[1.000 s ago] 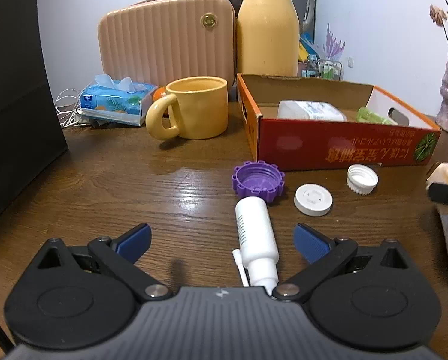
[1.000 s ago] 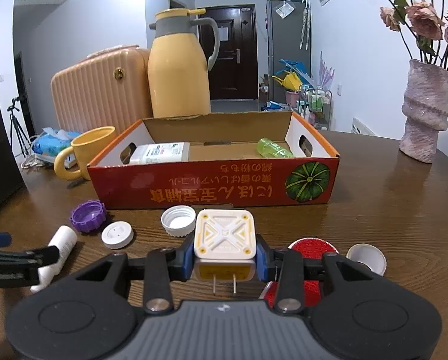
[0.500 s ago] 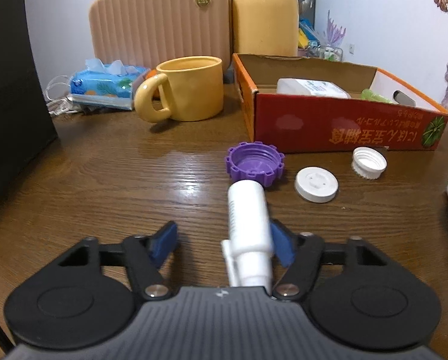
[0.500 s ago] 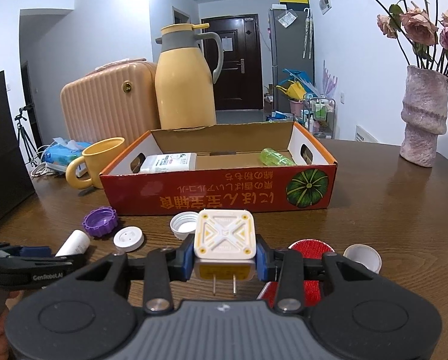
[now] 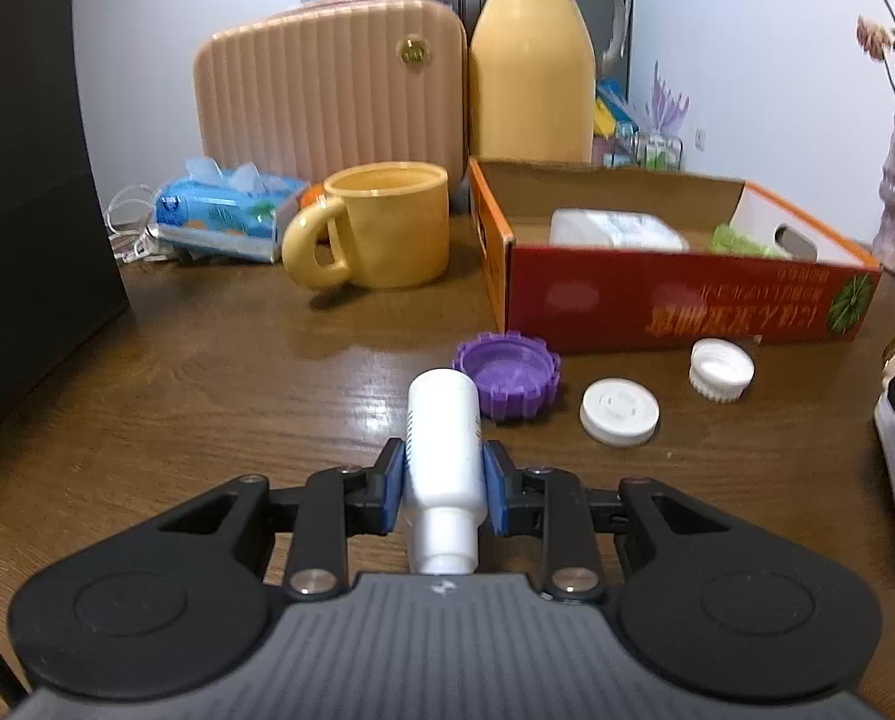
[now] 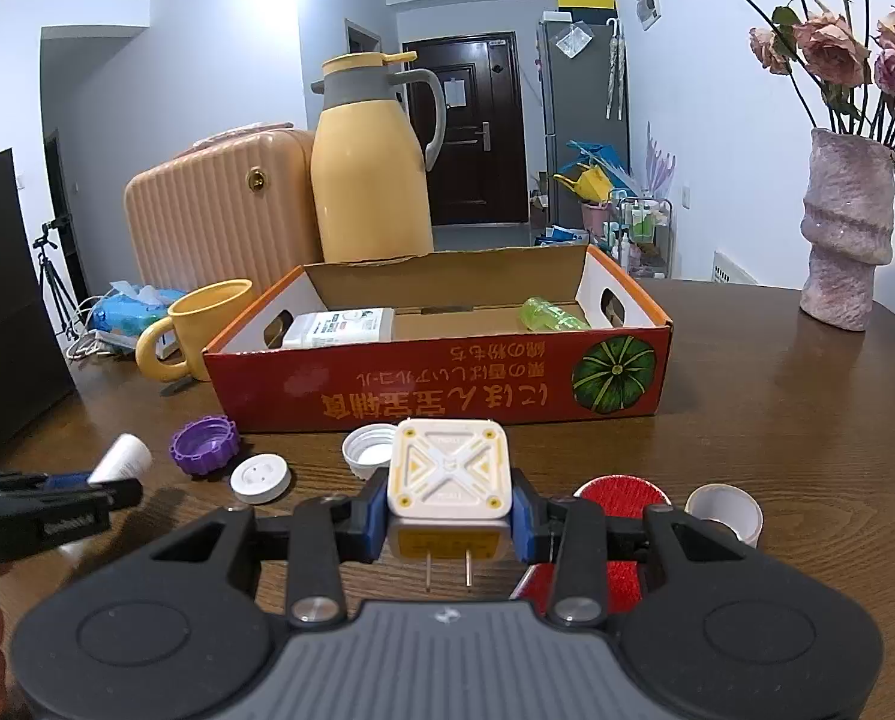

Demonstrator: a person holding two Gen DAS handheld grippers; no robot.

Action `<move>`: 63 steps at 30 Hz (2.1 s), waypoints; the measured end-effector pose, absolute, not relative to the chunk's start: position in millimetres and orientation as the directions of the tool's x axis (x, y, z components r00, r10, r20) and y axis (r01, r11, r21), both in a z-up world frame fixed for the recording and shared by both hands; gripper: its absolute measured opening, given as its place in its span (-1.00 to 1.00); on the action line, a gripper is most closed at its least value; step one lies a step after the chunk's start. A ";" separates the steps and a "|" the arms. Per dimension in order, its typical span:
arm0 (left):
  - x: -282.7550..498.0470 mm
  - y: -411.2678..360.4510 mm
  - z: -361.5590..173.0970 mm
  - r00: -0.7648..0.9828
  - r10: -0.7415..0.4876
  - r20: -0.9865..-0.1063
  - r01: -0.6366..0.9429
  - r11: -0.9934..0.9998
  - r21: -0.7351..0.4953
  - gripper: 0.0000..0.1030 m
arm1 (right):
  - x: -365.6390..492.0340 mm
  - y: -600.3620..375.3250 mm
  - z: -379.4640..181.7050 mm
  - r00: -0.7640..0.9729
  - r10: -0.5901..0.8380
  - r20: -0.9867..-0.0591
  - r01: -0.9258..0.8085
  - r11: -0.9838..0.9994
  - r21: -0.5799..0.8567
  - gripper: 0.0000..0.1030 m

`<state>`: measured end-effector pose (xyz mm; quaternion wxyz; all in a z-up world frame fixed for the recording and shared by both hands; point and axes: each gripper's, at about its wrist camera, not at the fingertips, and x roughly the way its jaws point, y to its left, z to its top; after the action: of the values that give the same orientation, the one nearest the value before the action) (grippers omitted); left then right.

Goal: Organize rigid objects
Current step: 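Carry the white plug and white tube bottle in both grippers over the box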

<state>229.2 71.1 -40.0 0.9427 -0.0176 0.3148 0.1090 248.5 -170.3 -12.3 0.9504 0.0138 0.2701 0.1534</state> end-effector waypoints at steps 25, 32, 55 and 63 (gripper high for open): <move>215.6 42.2 22.3 0.892 0.095 -0.443 -0.126 0.991 -0.039 -0.45 | 247.1 -174.9 32.0 0.865 0.313 -0.392 -0.287 0.950 0.125 -0.26; 228.5 32.7 40.8 0.911 0.073 -0.407 -0.107 0.992 -0.062 -0.45 | 261.5 -174.3 47.0 0.879 0.301 -0.370 -0.274 0.953 0.125 -0.26; 284.0 17.9 54.1 0.922 0.055 -0.384 -0.102 0.989 -0.104 -0.45 | 322.1 -173.9 53.3 0.887 0.290 -0.359 -0.253 0.956 0.146 -0.26; 304.1 14.1 51.9 0.920 0.064 -0.385 -0.110 0.989 -0.099 -0.45 | 345.6 -175.5 52.6 0.885 0.290 -0.365 -0.251 0.956 0.150 -0.26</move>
<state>304.1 14.1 51.9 0.9781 -0.0594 0.1943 0.0447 345.6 -175.5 52.6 0.9695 0.0492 0.1953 0.1395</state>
